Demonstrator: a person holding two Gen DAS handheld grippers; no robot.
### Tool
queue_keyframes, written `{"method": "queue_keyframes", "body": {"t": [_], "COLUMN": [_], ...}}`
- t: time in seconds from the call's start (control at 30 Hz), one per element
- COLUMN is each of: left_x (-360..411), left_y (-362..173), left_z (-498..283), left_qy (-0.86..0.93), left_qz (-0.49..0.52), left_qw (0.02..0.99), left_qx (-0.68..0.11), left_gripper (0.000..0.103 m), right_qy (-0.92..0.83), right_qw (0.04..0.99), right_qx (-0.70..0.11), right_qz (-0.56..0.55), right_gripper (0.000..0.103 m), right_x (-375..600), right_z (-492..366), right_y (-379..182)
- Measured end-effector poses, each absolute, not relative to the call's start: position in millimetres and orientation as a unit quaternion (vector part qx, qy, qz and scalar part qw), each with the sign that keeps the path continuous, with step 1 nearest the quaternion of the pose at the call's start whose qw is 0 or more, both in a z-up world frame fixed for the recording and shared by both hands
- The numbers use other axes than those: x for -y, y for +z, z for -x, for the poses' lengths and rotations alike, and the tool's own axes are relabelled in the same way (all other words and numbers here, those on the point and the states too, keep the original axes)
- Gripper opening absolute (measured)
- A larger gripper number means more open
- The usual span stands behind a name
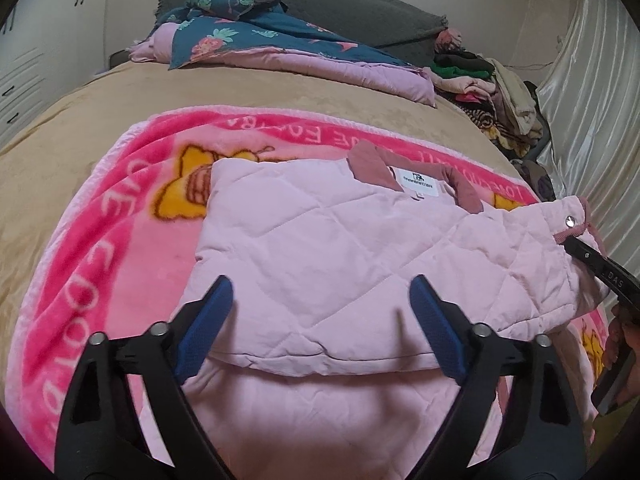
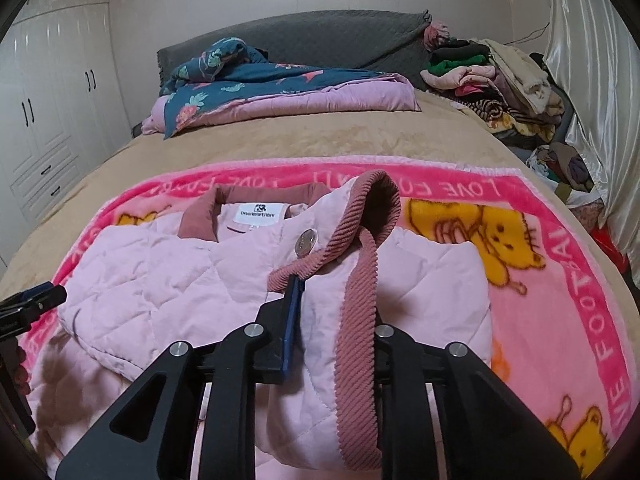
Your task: Fold large clothes
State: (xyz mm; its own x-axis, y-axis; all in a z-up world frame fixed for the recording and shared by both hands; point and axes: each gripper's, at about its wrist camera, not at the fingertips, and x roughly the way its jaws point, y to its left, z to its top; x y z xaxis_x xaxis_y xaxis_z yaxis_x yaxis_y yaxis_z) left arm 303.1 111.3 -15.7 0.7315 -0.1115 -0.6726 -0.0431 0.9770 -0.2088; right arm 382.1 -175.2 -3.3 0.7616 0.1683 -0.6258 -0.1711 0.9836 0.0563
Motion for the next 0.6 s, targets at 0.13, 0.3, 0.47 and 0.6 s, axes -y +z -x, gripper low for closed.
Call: {"method": "queue_keyframes", "body": {"t": [0.13, 0.3, 0.47, 0.6], "left_x": [-103.8, -100.8, -106.3, -103.6], "left_y": [-18.7, -35.6, -51.3, -60.0], "left_z": [-303.7, -311.6, -314.8, -315.2], "left_qy": [-0.027, -0.020, -0.015, -0.012], "left_qz": [0.099, 0.092, 0.103, 0.095], "left_qw": [0.922, 0.909, 0.897, 0.896], "left_qx": [-0.373, -0.407, -0.429, -0.433], "left_gripper": [0.058, 0.058, 0.059, 0.059], "right_qy": [0.074, 0.052, 0.061, 0.088], "right_qw": [0.938, 0.943, 0.947, 0.946], "right_qx": [-0.338, -0.329, -0.315, -0.308], "right_qz": [0.007, 0.010, 0.023, 0.050], "right_gripper": [0.057, 0.073, 0.077, 0.083], "right_x": [174.8, 178.1, 169.0, 148.3], "right_z": [-382.4, -374.2, -358.0, -347.1], "right_y": [-6.1, -3.1, 3.4, 6.7]}}
